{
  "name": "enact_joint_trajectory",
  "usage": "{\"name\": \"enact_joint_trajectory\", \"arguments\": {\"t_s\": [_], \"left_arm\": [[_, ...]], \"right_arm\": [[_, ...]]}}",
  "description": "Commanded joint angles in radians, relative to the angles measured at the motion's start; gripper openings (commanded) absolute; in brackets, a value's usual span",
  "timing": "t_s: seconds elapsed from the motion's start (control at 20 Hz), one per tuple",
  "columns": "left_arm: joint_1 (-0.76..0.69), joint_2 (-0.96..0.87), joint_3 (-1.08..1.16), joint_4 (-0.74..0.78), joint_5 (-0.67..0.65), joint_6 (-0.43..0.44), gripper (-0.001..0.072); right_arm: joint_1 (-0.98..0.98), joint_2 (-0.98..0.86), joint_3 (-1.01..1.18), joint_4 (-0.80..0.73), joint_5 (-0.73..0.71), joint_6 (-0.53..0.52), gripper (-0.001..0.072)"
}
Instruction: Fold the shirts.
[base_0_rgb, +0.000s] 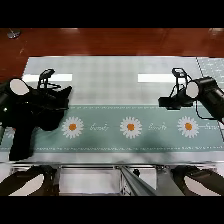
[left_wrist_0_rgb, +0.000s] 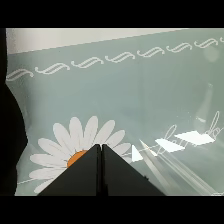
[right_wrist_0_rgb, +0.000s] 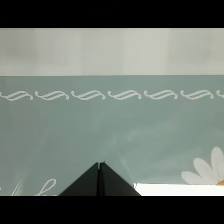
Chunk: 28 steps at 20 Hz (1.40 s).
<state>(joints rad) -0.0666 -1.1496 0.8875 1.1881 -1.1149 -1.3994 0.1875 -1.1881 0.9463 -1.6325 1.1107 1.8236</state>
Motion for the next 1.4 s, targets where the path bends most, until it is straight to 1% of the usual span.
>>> {"name": "enact_joint_trajectory", "arguments": {"t_s": [0.0, 0.5, 0.65, 0.8, 0.9, 0.95, 1.0, 1.05, 1.1, 1.15, 1.2, 1.3, 1.35], "left_arm": [[-0.001, -0.001, 0.000, 0.000, 0.000, 0.000, 0.0026], [-0.001, -0.001, 0.000, 0.000, 0.002, 0.000, 0.0026], [-0.001, -0.004, 0.000, -0.011, 0.035, 0.000, 0.0025], [-0.003, -0.009, 0.000, -0.021, 0.042, 0.000, 0.0026], [-0.003, -0.011, 0.000, -0.020, 0.087, 0.000, 0.0026], [-0.002, -0.011, 0.001, -0.015, 0.127, 0.000, 0.0068], [-0.002, -0.011, 0.005, -0.012, 0.136, 0.000, 0.0387], [-0.001, -0.010, 0.031, 0.008, 0.114, -0.004, 0.0702], [0.007, -0.009, 0.080, 0.065, 0.045, -0.026, 0.0705], [0.022, 0.002, 0.136, 0.144, -0.034, -0.062, 0.0705], [0.040, 0.033, 0.171, 0.214, -0.071, -0.064, 0.0704], [0.109, 0.159, 0.179, 0.394, -0.066, -0.125, 0.0703], [0.171, 0.230, 0.151, 0.500, -0.039, -0.184, 0.0703]], "right_arm": [[0.000, -0.001, 0.000, 0.000, 0.000, 0.000, 0.0024], [0.000, -0.001, 0.000, 0.002, 0.000, 0.001, 0.0024], [0.000, -0.001, 0.000, 0.002, 0.000, 0.001, 0.0024], [0.000, -0.001, 0.000, 0.002, -0.002, 0.001, 0.0024], [0.000, -0.001, 0.000, 0.000, -0.038, 0.000, 0.0024], [0.000, -0.001, 0.000, -0.001, -0.047, -0.005, 0.0027], [0.000, -0.001, 0.000, -0.015, -0.061, -0.016, 0.0154], [0.000, -0.001, 0.000, -0.040, -0.057, -0.023, 0.0563], [0.000, -0.001, 0.000, -0.058, -0.032, -0.038, 0.0619], [0.000, -0.001, 0.000, -0.080, 0.010, -0.045, 0.0619], [0.000, -0.001, 0.000, -0.103, 0.061, -0.049, 0.0619], [0.000, -0.001, 0.000, -0.133, 0.125, -0.051, 0.0619], [0.000, -0.001, 0.000, -0.130, 0.129, -0.056, 0.0619]]}}
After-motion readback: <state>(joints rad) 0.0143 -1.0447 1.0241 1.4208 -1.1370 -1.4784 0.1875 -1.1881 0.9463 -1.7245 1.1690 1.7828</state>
